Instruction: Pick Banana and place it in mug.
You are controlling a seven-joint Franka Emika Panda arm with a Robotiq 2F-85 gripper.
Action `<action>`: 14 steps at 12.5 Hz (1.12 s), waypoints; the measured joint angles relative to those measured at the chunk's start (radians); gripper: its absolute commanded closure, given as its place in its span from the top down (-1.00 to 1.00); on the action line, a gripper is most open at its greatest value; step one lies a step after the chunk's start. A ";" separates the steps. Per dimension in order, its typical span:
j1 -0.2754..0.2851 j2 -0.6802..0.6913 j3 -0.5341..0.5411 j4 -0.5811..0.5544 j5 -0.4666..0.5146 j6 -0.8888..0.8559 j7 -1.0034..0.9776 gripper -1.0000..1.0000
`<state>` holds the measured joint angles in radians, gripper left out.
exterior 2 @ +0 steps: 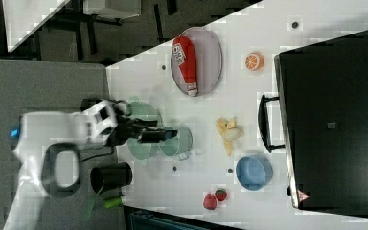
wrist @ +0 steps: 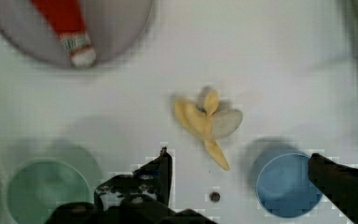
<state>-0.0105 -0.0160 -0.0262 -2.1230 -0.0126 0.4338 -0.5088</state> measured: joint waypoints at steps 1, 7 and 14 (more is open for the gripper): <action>-0.015 0.047 0.020 -0.008 -0.009 0.025 -0.087 1.00; -0.001 0.280 0.028 -0.109 -0.014 0.360 -0.505 1.00; -0.010 0.366 0.009 -0.227 0.000 0.546 -0.627 0.93</action>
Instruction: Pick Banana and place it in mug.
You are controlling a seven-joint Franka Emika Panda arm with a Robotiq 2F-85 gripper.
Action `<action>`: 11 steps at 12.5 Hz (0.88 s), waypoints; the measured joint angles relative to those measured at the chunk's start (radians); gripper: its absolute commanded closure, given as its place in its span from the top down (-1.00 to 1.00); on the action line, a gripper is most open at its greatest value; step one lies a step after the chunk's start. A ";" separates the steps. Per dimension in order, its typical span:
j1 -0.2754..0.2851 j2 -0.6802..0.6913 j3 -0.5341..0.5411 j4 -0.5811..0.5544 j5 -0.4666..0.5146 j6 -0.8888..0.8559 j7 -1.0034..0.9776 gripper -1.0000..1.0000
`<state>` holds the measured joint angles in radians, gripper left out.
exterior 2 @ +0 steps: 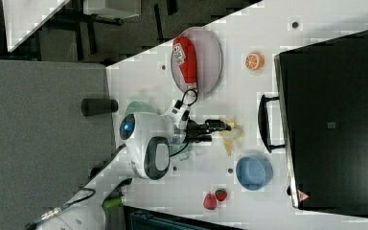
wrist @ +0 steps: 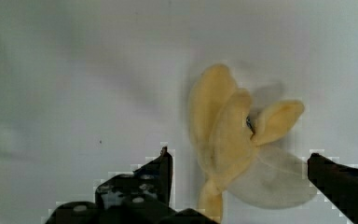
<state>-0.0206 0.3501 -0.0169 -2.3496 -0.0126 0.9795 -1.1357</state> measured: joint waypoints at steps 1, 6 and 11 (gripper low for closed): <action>-0.004 0.015 0.004 -0.004 -0.017 0.007 0.000 0.70; 0.009 0.031 -0.017 -0.008 -0.012 0.023 -0.011 -0.54; 0.013 -0.048 -0.014 -0.021 -0.011 0.043 -0.012 -0.56</action>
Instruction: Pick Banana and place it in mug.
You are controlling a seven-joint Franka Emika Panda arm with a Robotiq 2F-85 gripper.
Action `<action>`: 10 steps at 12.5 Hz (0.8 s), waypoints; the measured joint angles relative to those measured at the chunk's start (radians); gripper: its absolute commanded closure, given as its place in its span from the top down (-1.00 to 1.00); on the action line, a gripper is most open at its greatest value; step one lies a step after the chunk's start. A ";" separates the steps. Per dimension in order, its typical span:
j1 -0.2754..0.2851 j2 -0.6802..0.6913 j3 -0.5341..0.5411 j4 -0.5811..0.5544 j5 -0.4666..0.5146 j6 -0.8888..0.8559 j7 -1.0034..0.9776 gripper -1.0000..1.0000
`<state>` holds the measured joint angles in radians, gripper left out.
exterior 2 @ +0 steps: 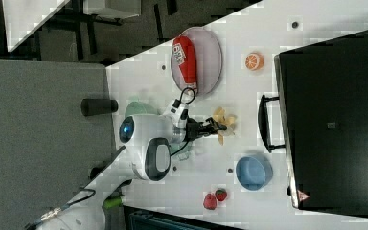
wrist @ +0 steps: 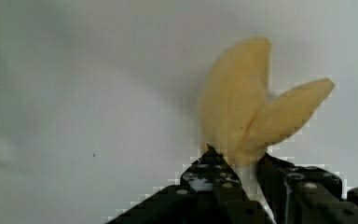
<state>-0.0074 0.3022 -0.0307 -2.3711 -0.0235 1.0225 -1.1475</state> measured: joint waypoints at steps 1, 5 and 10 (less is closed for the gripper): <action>0.000 -0.048 -0.006 -0.018 -0.013 -0.011 0.000 -0.57; -0.025 -0.353 -0.022 0.066 -0.017 -0.307 0.004 -0.57; -0.029 -0.563 -0.011 0.227 0.016 -0.634 0.130 -0.57</action>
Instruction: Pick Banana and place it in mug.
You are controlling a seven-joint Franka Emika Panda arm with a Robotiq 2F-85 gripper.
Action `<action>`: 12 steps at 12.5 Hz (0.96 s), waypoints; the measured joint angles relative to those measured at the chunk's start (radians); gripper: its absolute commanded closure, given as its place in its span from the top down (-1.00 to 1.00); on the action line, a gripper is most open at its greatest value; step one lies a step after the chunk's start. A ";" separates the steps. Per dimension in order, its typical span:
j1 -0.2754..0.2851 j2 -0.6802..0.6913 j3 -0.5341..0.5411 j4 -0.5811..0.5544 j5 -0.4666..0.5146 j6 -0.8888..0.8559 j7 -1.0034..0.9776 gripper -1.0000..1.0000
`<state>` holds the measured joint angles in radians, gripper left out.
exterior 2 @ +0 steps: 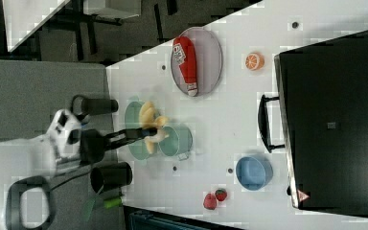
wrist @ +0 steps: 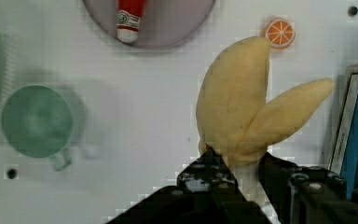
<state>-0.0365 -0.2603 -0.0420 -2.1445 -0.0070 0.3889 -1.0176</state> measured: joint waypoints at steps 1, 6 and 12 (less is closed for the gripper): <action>0.001 -0.016 0.026 0.006 -0.014 -0.021 0.049 -0.57; 0.035 0.071 0.261 0.000 -0.001 -0.015 0.340 -0.56; 0.094 0.129 0.472 -0.059 0.056 0.053 0.758 -0.57</action>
<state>0.0573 -0.1316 0.4299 -2.2031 0.0492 0.4417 -0.2600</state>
